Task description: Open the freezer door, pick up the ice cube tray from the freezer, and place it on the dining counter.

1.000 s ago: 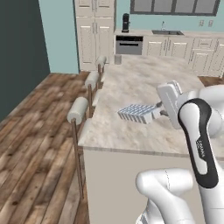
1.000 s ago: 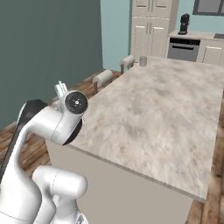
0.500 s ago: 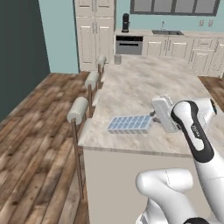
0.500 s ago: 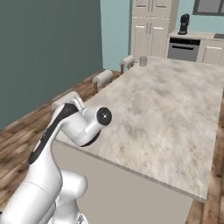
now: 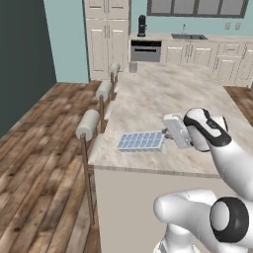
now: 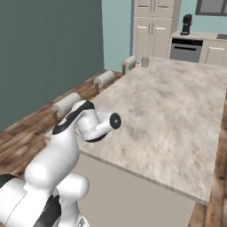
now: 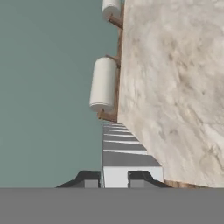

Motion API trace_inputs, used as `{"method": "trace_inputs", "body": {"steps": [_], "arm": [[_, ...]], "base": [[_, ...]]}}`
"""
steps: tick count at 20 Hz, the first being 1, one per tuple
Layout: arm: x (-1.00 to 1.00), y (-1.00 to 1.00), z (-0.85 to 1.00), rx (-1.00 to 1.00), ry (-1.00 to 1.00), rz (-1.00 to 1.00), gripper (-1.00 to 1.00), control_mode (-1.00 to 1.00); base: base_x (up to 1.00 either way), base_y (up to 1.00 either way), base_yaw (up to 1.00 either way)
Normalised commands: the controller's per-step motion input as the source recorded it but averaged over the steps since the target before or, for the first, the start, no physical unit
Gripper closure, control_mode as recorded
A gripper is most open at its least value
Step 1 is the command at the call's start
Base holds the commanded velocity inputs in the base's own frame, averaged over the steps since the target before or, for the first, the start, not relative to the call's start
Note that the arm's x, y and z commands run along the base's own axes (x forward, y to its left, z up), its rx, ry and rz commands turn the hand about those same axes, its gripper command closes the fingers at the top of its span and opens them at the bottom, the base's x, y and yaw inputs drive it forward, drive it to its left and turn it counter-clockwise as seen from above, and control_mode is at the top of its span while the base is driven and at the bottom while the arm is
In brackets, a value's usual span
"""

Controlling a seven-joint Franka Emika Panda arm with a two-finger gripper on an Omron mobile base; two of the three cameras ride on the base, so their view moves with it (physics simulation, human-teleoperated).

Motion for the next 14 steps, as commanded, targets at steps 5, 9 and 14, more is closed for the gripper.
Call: {"method": "trace_inputs", "body": {"steps": [5, 9, 14], "arm": [[0.56, 0.00, -0.30, -0.11, -0.08, 0.03, 1.00, -1.00], [0.39, -0.01, -0.08, -0.11, -0.13, 0.03, 1.00, -1.00], [0.39, -0.01, -0.32, -0.14, -0.11, 0.02, 1.00, -1.00]], "base": [[0.00, 0.00, 0.00], [0.00, 0.00, 0.00], [0.00, 0.00, 0.00]]}}
